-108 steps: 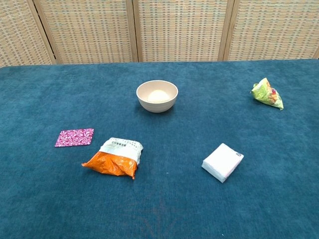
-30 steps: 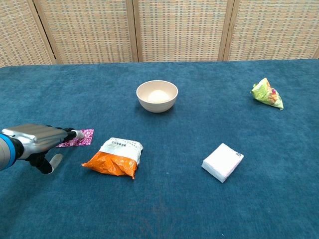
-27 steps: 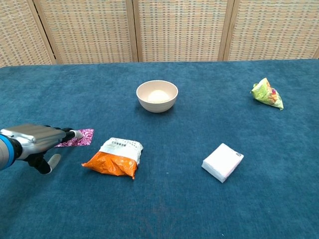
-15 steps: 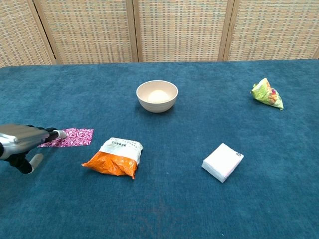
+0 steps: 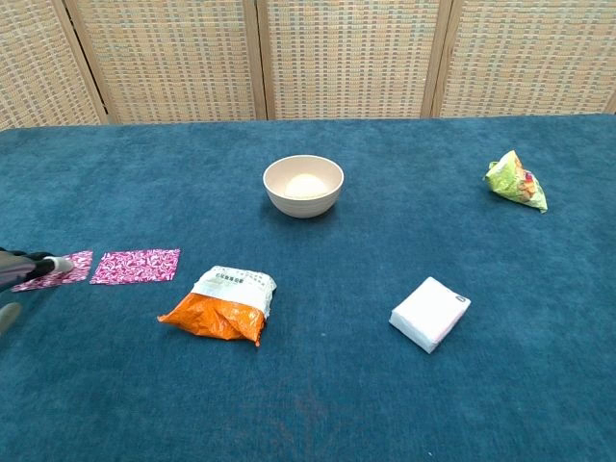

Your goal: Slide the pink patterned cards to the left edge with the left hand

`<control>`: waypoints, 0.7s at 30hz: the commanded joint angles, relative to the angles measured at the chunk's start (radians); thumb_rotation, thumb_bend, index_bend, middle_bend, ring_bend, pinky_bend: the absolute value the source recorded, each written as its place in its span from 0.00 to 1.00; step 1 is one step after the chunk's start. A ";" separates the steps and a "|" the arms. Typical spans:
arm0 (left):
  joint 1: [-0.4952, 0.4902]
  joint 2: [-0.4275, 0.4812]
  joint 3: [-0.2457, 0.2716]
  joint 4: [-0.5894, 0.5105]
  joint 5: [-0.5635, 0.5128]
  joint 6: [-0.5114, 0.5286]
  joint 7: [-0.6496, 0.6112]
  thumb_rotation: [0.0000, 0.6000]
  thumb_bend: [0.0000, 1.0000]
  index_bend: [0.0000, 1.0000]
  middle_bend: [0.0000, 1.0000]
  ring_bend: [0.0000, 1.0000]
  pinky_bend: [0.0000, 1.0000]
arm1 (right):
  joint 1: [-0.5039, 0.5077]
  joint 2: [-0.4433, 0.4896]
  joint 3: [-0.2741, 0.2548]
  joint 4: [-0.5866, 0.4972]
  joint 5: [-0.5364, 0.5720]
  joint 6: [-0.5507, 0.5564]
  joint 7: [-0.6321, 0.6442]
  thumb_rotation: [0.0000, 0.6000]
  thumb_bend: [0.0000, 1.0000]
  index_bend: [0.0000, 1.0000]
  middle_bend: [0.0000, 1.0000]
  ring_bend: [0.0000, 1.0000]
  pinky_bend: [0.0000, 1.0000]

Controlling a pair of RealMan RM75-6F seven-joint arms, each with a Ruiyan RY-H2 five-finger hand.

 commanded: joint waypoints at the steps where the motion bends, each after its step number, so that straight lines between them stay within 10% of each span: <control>1: 0.014 0.034 0.020 -0.006 0.006 -0.004 -0.010 1.00 0.72 0.00 0.00 0.00 0.00 | 0.000 0.000 0.000 0.000 0.000 0.000 0.001 1.00 0.05 0.00 0.00 0.00 0.00; 21: -0.004 0.126 -0.084 -0.149 0.144 -0.015 -0.153 1.00 0.72 0.00 0.00 0.00 0.00 | -0.002 -0.002 0.001 -0.003 0.001 0.003 -0.003 1.00 0.05 0.00 0.00 0.00 0.00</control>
